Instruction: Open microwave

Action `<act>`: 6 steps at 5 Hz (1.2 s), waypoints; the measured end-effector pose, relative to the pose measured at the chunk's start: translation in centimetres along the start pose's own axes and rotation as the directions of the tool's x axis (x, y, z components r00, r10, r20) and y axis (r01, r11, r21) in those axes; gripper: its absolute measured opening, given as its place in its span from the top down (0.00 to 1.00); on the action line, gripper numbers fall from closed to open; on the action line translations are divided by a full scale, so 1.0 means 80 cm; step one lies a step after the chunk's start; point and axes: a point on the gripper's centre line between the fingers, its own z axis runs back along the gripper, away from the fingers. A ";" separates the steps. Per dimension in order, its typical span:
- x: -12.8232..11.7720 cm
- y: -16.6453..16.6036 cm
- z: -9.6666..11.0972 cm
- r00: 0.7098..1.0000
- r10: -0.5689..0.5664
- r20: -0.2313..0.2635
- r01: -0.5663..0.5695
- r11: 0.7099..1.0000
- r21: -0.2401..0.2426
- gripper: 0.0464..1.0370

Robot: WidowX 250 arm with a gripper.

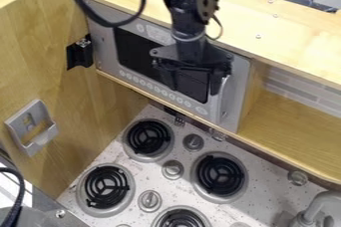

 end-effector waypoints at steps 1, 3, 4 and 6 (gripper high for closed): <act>0.003 -0.012 -0.013 0.998 -0.059 -0.014 0.060 0.998 0.011 0.04; 0.019 -0.022 -0.039 0.991 -0.130 -0.042 0.131 0.991 0.018 0.04; 0.025 -0.026 -0.048 0.987 -0.150 -0.056 0.151 0.988 0.015 0.07; 0.026 -0.027 -0.049 0.987 -0.153 -0.050 0.155 0.987 0.036 0.64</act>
